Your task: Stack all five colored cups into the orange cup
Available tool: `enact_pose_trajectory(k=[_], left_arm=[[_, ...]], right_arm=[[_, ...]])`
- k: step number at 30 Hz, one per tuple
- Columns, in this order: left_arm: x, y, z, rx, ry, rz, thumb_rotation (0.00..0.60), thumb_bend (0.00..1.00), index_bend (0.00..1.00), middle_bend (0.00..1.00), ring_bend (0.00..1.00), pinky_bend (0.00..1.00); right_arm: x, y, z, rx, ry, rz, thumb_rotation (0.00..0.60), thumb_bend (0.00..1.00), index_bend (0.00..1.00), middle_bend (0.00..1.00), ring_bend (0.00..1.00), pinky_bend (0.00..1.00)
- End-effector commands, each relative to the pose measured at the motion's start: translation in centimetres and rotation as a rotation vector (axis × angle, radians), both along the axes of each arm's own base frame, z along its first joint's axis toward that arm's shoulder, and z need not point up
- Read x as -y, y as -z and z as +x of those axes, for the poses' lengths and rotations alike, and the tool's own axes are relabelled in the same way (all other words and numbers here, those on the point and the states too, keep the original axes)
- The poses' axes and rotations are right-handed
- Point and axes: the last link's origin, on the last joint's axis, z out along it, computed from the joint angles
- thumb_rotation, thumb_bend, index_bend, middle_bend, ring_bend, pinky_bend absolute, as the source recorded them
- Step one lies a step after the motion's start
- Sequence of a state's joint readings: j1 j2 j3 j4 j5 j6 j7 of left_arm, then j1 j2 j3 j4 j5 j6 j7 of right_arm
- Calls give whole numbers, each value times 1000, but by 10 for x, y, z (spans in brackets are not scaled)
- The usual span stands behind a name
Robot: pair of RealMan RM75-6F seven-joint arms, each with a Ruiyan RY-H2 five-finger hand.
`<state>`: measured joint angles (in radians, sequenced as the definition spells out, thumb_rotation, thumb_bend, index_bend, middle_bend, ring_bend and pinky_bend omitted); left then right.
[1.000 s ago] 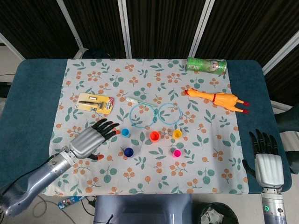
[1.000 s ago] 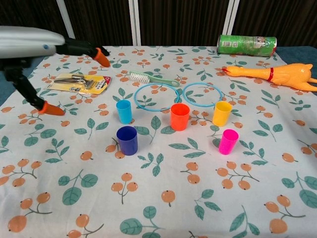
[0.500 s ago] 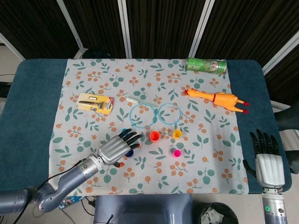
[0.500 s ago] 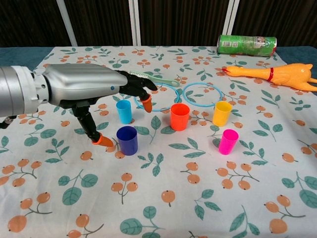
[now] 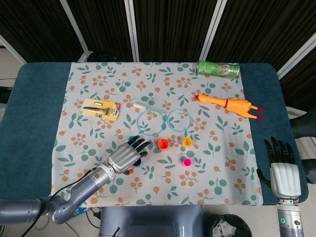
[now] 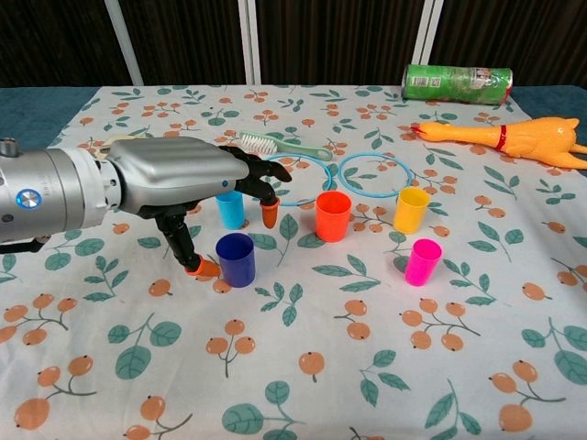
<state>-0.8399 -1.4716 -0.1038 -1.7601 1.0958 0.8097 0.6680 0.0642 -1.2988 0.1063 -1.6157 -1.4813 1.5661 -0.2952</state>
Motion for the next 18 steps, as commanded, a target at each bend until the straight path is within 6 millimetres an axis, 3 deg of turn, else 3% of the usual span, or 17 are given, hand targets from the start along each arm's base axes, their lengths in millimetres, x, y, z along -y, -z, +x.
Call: enact_pose_trajectory(k=[1,18], left_arm=[[-1,4,-1,-16,-1,4,600,184,354,0,0,0],[-6,14,-5,-47,-16,15,600,215,400,0,0,0]], right_arm=[[0,0,0,0,0,1,600,327,0,0,0,63],[0,0,-1,1,4,1,600,326,0,0,0,63]])
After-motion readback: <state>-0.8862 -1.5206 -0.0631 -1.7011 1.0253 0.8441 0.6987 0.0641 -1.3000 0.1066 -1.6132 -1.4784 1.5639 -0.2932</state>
